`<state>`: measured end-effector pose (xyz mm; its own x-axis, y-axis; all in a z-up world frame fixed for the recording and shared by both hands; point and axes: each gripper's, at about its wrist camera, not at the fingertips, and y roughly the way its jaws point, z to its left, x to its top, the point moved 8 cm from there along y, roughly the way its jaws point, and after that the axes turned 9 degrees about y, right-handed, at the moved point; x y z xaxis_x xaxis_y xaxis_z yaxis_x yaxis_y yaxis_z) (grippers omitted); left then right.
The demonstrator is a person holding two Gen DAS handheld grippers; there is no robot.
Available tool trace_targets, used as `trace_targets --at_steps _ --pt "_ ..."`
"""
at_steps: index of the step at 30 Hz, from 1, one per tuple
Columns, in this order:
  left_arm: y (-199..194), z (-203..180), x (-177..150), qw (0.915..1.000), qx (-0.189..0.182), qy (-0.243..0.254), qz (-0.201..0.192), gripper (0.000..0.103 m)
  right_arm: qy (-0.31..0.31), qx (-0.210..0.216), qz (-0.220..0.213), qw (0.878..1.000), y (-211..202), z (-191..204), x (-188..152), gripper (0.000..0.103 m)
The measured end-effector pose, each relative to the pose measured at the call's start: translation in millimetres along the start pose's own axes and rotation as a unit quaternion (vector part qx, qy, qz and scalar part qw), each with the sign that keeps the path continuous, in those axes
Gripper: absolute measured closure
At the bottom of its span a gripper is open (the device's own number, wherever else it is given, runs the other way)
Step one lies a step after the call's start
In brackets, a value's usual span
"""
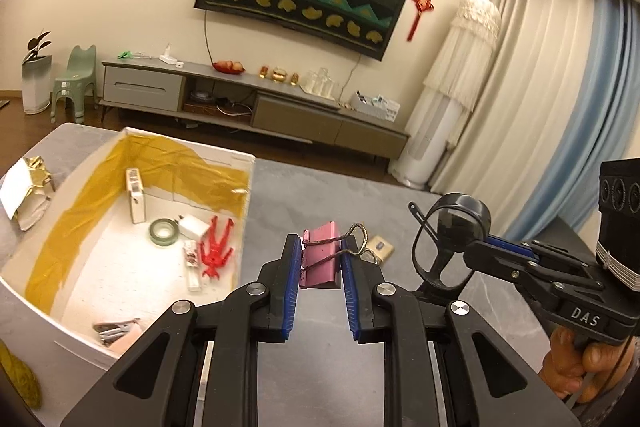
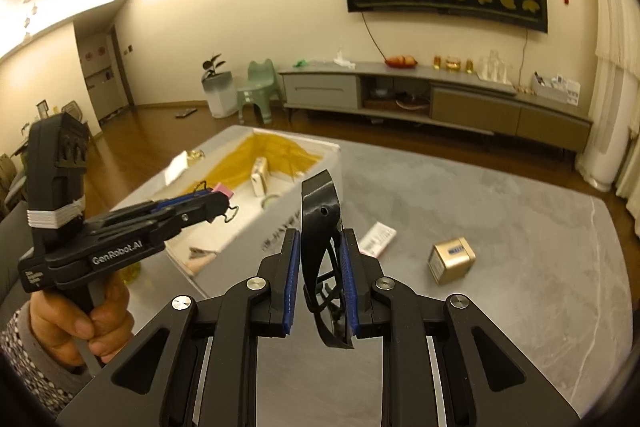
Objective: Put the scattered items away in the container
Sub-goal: 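Carry the binder clip and glasses over the white box with both tools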
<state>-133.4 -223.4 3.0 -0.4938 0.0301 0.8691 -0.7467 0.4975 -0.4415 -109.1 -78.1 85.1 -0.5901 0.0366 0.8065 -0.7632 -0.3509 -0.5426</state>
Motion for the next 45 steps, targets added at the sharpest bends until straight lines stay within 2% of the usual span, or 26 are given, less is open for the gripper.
trace_targets --at_steps 13,21,31,40,45 --pt "-41 52 21 0.9978 0.017 -0.047 -0.045 0.082 -0.048 0.020 -0.038 0.998 -15 84 50 0.083" --pt "-63 102 23 0.9932 0.035 -0.090 -0.065 0.082 -0.068 0.027 -0.038 0.997 -7 122 57 0.083" --pt "-73 144 20 0.9887 0.042 -0.128 -0.065 0.082 -0.081 0.035 -0.023 0.996 20 154 61 0.083" --pt "-66 172 13 0.9847 0.053 -0.160 -0.043 0.082 -0.086 0.042 0.003 0.995 68 170 61 0.082" --pt "-54 178 13 0.9844 0.062 -0.162 -0.029 0.082 -0.082 0.043 0.022 0.995 94 169 57 0.082"
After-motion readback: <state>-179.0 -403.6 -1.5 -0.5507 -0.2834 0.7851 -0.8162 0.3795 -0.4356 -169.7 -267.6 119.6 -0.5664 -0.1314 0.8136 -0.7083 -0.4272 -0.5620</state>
